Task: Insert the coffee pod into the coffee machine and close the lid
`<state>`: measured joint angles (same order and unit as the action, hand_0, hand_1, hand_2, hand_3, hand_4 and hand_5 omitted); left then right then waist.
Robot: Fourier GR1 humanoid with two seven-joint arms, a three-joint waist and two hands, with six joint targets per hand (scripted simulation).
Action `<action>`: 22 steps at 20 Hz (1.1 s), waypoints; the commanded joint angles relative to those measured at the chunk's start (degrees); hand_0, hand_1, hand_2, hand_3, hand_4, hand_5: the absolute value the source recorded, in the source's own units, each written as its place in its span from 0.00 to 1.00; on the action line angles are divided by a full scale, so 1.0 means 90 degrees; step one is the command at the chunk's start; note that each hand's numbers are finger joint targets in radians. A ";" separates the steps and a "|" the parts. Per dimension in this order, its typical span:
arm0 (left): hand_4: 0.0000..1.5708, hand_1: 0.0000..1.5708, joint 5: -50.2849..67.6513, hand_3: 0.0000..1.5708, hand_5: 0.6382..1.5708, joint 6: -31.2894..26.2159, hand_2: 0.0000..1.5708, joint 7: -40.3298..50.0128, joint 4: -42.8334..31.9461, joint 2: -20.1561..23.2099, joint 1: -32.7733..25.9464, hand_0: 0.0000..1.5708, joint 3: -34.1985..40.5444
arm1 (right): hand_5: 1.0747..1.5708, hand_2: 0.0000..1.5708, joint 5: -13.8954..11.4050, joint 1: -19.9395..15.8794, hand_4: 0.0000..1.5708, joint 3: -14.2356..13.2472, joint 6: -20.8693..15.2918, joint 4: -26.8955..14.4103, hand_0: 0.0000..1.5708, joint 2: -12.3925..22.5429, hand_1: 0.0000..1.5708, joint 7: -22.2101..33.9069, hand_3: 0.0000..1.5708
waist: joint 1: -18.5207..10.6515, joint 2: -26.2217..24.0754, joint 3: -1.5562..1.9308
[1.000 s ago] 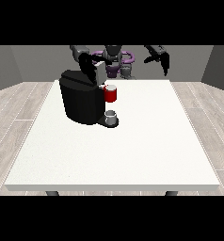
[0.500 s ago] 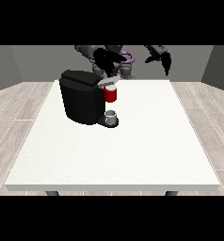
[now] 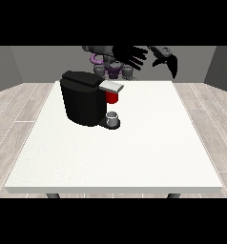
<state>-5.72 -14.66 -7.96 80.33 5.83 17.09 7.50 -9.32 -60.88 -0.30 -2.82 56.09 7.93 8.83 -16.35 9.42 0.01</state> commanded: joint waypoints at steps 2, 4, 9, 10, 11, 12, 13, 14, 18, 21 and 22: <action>0.27 0.00 0.0041 0.00 1.00 -0.0016 0.00 0.0212 0.0265 -0.0117 0.0268 0.00 -0.0199 | 1.00 0.00 -0.0229 -0.0750 0.06 -0.0095 -0.0025 -0.0481 0.00 0.0169 0.00 0.0010 0.00 | -0.0365 0.0232 -0.0003; 0.25 0.00 0.0266 0.00 1.00 -0.0234 0.00 -0.0103 -0.0046 0.0217 0.0329 0.00 0.0159 | 1.00 0.00 -0.0363 -0.0908 0.03 0.0008 -0.0033 -0.0407 0.00 0.0162 0.00 -0.0086 0.00 | -0.0297 0.0448 -0.0006; 0.27 0.00 0.0159 0.00 1.00 -0.0134 0.00 -0.0236 -0.0071 0.0090 0.0393 0.00 0.0001 | 1.00 0.00 -0.0337 -0.1555 0.00 -0.0193 0.0021 -0.0735 0.00 0.0220 0.00 0.0071 0.00 | -0.0456 0.0611 -0.0005; 0.24 0.00 0.0216 0.00 1.00 -0.0231 0.00 0.0126 0.0017 0.0087 0.0488 0.00 -0.0083 | 1.00 0.00 -0.0520 -0.1413 0.00 0.0022 -0.0160 -0.0845 0.00 -0.0059 0.00 0.0069 0.00 | -0.0536 0.0486 -0.0004; 0.23 0.00 0.0267 0.00 1.00 -0.0192 0.00 -0.0271 0.0098 0.0102 0.0470 0.00 0.0021 | 1.00 0.00 -0.0518 -0.1414 0.00 -0.0098 -0.0050 -0.0924 0.00 0.0232 0.00 -0.0179 0.00 | -0.0585 0.0755 -0.0005; 0.22 0.00 0.0281 0.00 1.00 -0.0300 0.00 -0.0217 -0.0025 0.0111 0.0286 0.00 -0.0023 | 1.00 0.00 -0.0439 -0.1591 0.00 -0.0172 -0.0033 -0.0938 0.00 0.0174 0.00 0.0033 0.00 | -0.0617 0.0599 -0.0005; 0.16 0.00 0.0377 0.00 1.00 -0.0294 0.00 -0.0049 0.0025 0.0159 0.0674 0.00 0.0052 | 1.00 0.00 -0.0521 -0.1869 0.00 -0.0244 -0.0189 -0.1047 0.00 0.0264 0.00 0.0027 0.00 | -0.0764 0.0884 -0.0006; 0.00 0.00 0.0229 0.00 1.00 -0.0287 0.00 0.0060 0.0312 -0.0034 0.0519 0.00 -0.0284 | 1.00 0.00 -0.0463 -0.1930 0.00 -0.0399 -0.0214 -0.1214 0.00 0.0376 0.00 -0.0027 0.00 | -0.1017 0.0873 -0.0004; 0.20 0.00 0.0426 0.00 1.00 -0.0397 0.00 0.0043 0.0170 0.0150 0.0599 0.00 -0.0049 | 1.00 0.00 -0.0308 -0.1853 0.00 -0.0512 -0.0250 -0.1245 0.00 0.0171 0.00 -0.0306 0.00 | -0.0799 0.0924 -0.0003; 0.17 0.00 0.0344 0.00 1.00 -0.0329 0.00 0.0121 0.0326 0.0131 0.0915 0.00 -0.0157 | 1.00 0.00 -0.0350 -0.2112 0.00 -0.0537 -0.0260 -0.1497 0.00 0.0161 0.00 -0.0266 0.00 | -0.0934 0.1137 -0.0004; 0.19 0.00 0.0453 0.00 1.00 -0.0444 0.00 0.0291 0.0492 0.0100 0.0807 0.00 -0.0221 | 1.00 0.00 -0.0281 -0.2073 0.03 -0.0671 -0.0154 -0.1570 0.00 0.0382 0.00 -0.0493 0.00 | -0.1060 0.1157 -0.0002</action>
<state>-2.15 -18.62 -7.36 82.60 7.42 23.18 6.49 -12.51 -78.05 -4.62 -4.89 44.14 9.72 6.31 -24.55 18.46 -0.03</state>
